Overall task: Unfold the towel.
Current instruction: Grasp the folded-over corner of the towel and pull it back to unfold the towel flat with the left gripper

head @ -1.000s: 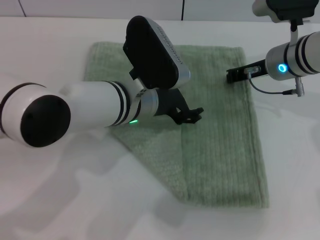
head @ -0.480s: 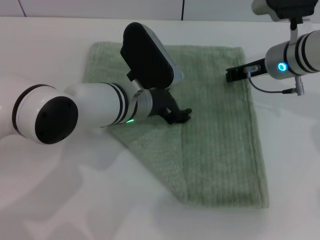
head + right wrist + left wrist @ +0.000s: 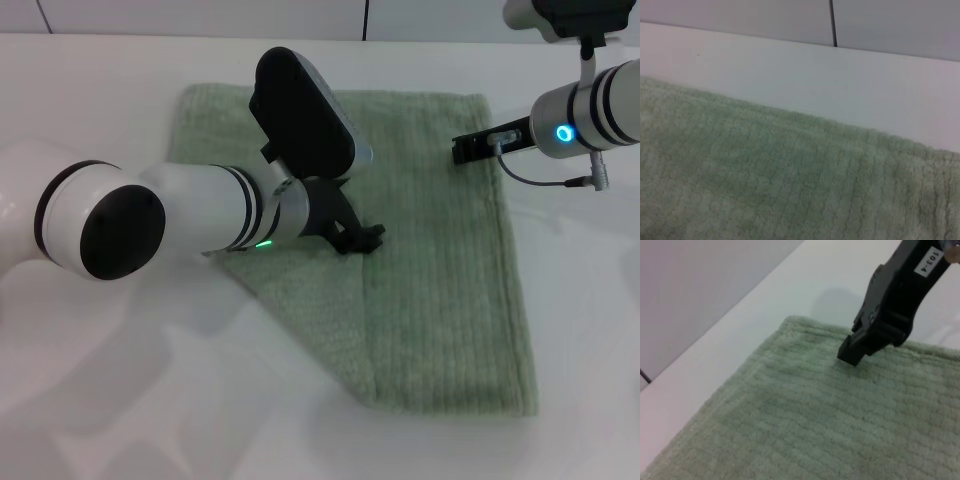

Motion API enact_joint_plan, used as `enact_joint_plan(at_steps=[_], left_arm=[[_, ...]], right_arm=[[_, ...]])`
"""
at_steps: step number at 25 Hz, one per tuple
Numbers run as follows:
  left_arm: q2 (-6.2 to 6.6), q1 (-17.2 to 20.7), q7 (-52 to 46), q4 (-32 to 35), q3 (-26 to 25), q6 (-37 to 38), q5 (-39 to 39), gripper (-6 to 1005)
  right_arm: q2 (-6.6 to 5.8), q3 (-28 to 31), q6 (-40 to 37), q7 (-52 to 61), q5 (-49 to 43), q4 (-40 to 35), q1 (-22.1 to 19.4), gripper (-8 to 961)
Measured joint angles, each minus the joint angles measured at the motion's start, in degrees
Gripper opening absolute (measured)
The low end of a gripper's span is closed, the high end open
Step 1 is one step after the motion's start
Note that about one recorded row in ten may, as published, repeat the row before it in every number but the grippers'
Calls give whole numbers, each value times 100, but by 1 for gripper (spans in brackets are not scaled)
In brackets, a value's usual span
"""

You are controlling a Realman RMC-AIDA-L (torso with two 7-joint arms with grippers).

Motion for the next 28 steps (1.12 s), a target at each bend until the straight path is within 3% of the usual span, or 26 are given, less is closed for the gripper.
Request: enact_joint_plan(at_steps=[6,23,28], left_arm=[[7,-39,-4,-83,-24,-200,43,749],[20,74,-6,-359,-82,-306,72,305],[25,93,-10,-443,-115,-420,79,77]], right_arm=[[0,0,0,-1,3,0,-10,1],[-9,9,-1,-10,-3,0,-42,0],[-9,9,-5,-8,-8,0,-50,0]])
